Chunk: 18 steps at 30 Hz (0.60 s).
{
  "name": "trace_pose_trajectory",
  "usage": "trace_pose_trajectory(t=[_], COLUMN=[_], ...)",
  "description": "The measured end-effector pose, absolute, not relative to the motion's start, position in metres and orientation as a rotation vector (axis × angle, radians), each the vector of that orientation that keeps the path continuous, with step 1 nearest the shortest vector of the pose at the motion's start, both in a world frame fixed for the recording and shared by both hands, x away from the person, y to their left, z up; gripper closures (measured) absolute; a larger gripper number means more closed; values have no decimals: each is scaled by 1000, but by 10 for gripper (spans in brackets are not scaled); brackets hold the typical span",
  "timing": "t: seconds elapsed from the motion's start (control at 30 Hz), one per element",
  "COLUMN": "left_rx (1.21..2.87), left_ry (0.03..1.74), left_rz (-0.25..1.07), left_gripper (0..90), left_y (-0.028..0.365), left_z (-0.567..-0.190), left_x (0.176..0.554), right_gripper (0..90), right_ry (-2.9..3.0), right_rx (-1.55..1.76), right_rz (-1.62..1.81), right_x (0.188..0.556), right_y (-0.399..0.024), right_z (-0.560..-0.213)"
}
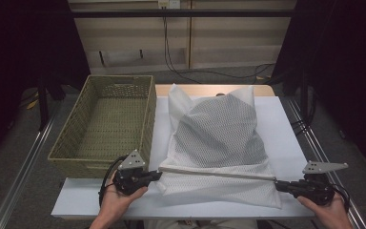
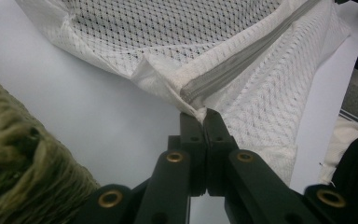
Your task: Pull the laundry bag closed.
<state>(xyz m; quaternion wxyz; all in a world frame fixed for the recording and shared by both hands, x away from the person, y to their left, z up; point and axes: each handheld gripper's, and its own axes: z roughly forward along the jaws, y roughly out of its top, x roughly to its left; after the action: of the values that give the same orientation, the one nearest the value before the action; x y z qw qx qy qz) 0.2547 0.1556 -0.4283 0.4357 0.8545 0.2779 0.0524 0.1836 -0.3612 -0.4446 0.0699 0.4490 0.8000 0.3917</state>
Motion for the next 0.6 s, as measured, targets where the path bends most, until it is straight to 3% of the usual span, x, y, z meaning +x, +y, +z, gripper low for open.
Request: trace_pose_trajectory(t=[0.6], left_rx=[2135], left_ry=[685], left_rz=[128], left_gripper=[892], left_y=[156], left_z=[-425], left_x=[255], right_gripper=[879], right_ry=[2406], right_rx=[1391], right_rz=[1127], right_x=[180], right_y=[-364], right_z=[-447])
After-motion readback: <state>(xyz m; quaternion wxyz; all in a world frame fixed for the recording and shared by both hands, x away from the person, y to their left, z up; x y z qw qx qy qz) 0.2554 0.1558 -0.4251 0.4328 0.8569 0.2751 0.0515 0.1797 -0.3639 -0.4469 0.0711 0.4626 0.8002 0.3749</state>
